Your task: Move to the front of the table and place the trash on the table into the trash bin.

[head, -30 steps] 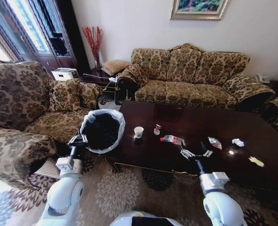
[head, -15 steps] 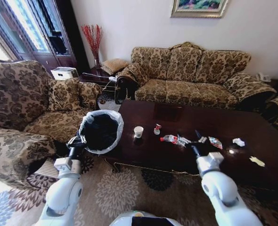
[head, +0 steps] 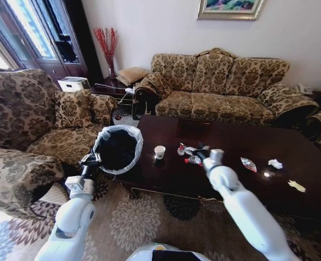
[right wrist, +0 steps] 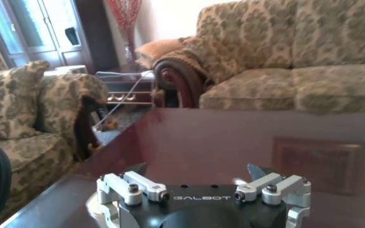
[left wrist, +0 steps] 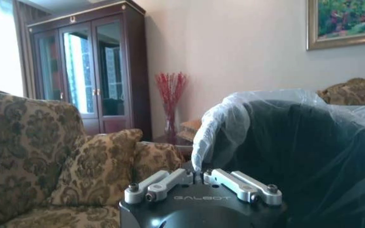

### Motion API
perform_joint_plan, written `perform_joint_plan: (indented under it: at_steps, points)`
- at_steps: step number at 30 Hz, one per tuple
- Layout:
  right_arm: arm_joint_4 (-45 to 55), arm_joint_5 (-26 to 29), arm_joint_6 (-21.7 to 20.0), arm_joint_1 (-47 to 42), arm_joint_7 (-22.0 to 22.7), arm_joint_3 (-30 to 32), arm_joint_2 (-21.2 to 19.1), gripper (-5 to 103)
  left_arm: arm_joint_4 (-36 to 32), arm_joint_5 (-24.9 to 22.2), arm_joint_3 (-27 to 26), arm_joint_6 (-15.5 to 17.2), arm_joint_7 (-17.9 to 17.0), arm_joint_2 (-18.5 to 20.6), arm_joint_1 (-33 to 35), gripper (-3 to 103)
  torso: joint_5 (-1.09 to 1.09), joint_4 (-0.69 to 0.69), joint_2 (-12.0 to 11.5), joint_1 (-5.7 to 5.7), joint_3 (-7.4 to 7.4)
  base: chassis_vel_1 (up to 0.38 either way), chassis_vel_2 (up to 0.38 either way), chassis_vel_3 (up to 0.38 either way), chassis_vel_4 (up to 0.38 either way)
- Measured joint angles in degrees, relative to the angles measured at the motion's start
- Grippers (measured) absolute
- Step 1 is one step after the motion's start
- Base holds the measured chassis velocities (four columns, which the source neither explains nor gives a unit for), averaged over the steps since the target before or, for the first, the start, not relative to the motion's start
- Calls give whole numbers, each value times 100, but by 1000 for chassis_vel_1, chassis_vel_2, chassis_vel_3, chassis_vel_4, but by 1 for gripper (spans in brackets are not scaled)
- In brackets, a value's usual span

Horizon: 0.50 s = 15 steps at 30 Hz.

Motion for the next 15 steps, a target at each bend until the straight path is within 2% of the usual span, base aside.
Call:
perform_joint_plan:
  at_steps: [3,4,7,12,15]
  points:
    - [-587,-202,245,363,-140,-514,238,100,97,-101,2,-1,-109,88,-168,3,-2,-2,0,2,0,0,0,0,0]
    - [-587,-202,245,363,-140,-514,238,100,97,-101,2,-1,-109,88,-168,3,-2,-2,0,2,0,0,0,0,0]
    - [-949,-688,601,355,-652,-873,320,100,222,-122,11,0,-127,127,-257,3,-2,-7,0,2,1,0,0,0,0]
    - [-998,-754,686,233,-820,-1080,374,100,258,-128,14,1,-125,128,-262,3,-1,-8,1,1,0,0,0,0,0]
    - [-1199,-1000,800,224,-957,-1178,444,100,267,-126,18,4,-124,123,-262,3,-2,-5,1,0,-1,0,0,0,0]
